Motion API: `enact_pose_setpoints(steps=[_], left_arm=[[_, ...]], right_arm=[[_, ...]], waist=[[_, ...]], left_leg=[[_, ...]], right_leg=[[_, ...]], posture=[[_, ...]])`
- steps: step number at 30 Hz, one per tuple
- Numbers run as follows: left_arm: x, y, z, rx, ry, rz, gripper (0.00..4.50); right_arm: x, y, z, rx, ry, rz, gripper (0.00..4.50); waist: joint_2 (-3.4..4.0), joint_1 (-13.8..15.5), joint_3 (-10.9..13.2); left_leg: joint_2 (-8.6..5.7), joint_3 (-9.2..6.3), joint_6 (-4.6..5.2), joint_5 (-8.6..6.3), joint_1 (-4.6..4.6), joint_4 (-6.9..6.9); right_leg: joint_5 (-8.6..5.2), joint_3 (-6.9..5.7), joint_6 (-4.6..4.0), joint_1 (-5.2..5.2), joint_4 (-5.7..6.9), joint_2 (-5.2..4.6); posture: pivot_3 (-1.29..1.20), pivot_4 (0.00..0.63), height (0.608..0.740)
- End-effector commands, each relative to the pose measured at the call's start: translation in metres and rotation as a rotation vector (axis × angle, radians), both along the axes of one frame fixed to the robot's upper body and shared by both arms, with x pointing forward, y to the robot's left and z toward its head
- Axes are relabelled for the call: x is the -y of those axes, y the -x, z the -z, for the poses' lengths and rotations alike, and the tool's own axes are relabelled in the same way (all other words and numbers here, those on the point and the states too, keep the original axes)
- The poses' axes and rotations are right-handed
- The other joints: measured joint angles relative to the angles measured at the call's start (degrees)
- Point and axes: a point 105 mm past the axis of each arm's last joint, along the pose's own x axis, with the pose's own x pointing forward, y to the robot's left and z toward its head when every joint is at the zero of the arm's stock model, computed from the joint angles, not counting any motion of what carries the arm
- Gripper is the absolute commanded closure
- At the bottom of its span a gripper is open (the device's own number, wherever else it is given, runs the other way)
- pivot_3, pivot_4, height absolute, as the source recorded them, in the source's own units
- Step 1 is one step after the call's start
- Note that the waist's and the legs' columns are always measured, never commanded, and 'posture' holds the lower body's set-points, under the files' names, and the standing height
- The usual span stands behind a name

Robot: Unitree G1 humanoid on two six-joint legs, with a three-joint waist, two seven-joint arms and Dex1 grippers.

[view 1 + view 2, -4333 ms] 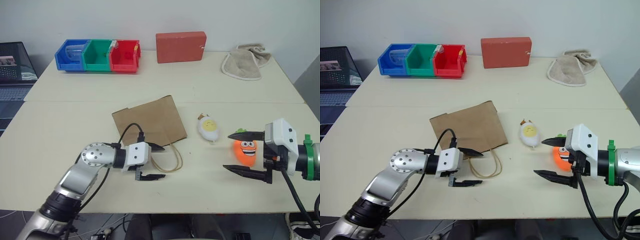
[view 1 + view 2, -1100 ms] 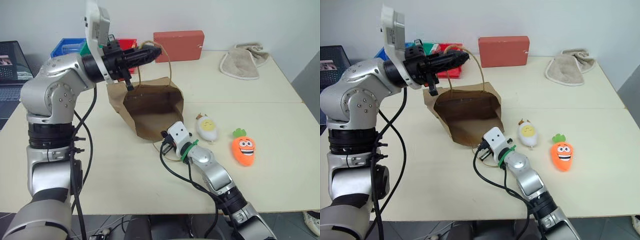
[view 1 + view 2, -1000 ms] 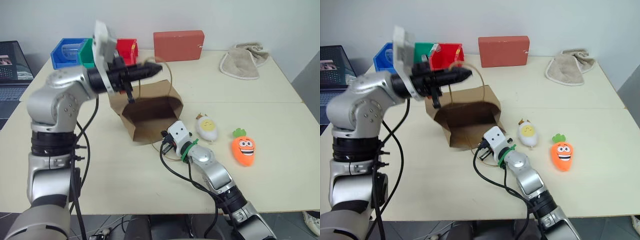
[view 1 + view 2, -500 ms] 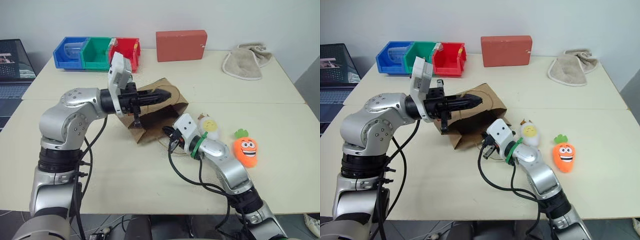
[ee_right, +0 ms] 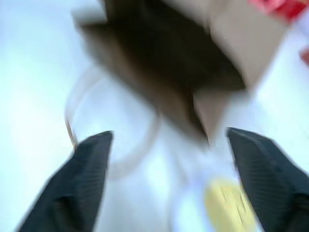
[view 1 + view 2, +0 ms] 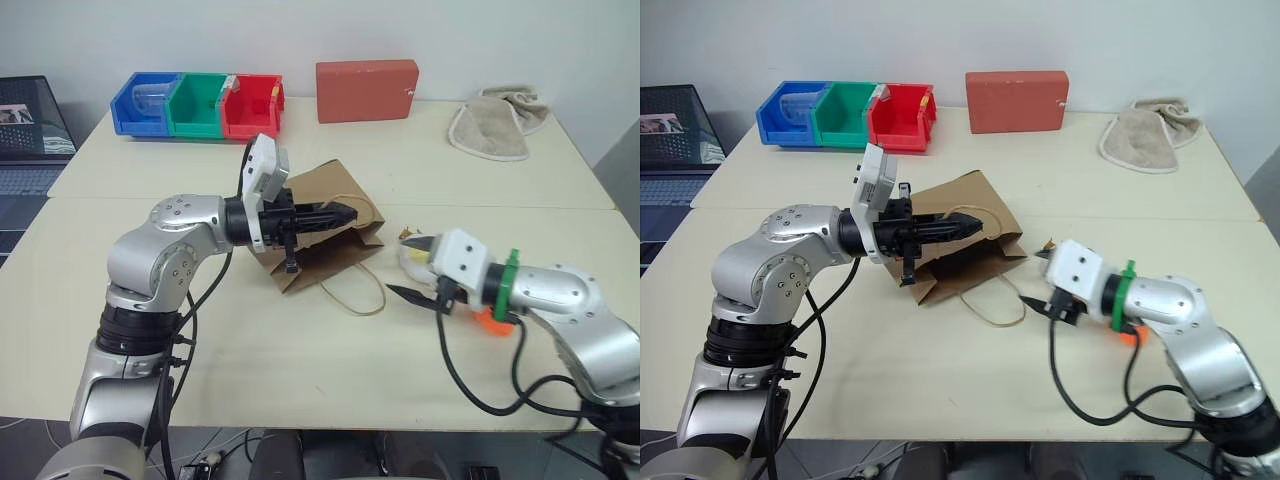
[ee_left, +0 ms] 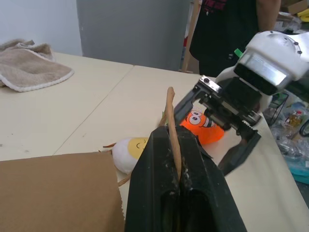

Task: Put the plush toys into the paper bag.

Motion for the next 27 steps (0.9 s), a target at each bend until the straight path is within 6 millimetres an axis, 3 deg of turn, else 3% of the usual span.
enact_pose_setpoints(steps=[1, 6, 8, 10, 19, 21, 24, 27], left_arm=[[-0.001, 0.001, -0.014, 0.063, 0.023, -0.004, 4.50], [-0.004, -0.002, -0.022, 0.069, 0.044, -0.015, 4.50], [-0.006, -0.002, -0.022, 0.073, 0.037, -0.020, 4.50], [-0.007, -0.003, -0.022, 0.074, 0.033, -0.025, 4.50], [-0.010, -0.004, -0.025, 0.076, 0.040, -0.037, 4.50], [-0.011, -0.005, -0.024, 0.074, 0.036, -0.041, 4.50], [-0.010, -0.006, -0.022, 0.075, 0.026, -0.037, 4.50], [-0.009, -0.005, -0.023, 0.076, 0.031, -0.027, 4.50]], right_arm=[[0.011, -0.007, 0.002, 0.093, 0.085, 0.025, 0.03], [0.017, -0.026, 0.020, 0.153, 0.148, 0.080, 0.03], [0.016, -0.033, 0.022, 0.211, 0.186, 0.082, 0.39], [0.016, -0.037, 0.023, 0.232, 0.183, 0.089, 0.94], [0.017, -0.041, 0.028, 0.251, 0.188, 0.083, 4.36], [0.018, -0.042, 0.026, 0.256, 0.193, 0.063, 4.45], [0.014, -0.036, 0.000, 0.229, 0.103, 0.021, 4.45], [-0.008, -0.002, -0.022, 0.151, 0.039, -0.219, 4.45]], waist=[[0.00, -0.3, 0.0], [-0.01, -0.5, 0.0], [-0.01, -0.4, 0.0], [-0.01, -0.4, 0.0], [-0.01, -0.3, 0.0], [-0.01, -0.3, 0.0], [0.00, -0.3, 0.0], [0.01, -0.3, 0.0]], left_leg=[[0.00, 0.02, 0.00, 0.00, 0.00, 0.01], [0.01, 0.06, -0.01, 0.01, 0.03, 0.05], [0.00, 0.06, 0.00, 0.01, 0.02, 0.05], [0.00, 0.06, -0.01, 0.01, 0.02, 0.04], [0.00, 0.03, -0.01, 0.01, 0.01, 0.05], [0.00, 0.03, -0.01, 0.01, 0.02, 0.05], [0.00, 0.03, -0.01, 0.01, 0.02, 0.06], [0.00, 0.03, -0.01, 0.01, 0.02, 0.04]], right_leg=[[0.00, 0.01, 0.00, 0.00, 0.00, 0.00], [0.00, 0.06, 0.00, 0.01, 0.02, 0.00], [0.00, 0.06, 0.00, 0.01, 0.02, 0.00], [0.00, 0.06, 0.00, 0.00, 0.01, 0.00], [0.01, 0.03, 0.00, 0.02, 0.02, -0.01], [0.01, 0.03, 0.00, 0.03, 0.03, -0.01], [0.01, 0.03, 0.00, 0.02, 0.04, -0.01], [0.01, 0.02, 0.00, 0.03, 0.05, -0.01]], posture=[[0.00, 0.150, 0.740], [0.00, 0.150, 0.740], [0.00, 0.150, 0.740], [0.00, 0.150, 0.740], [0.00, 0.150, 0.740], [0.00, 0.150, 0.740], [0.00, 0.150, 0.740], [0.00, 0.150, 0.740]])
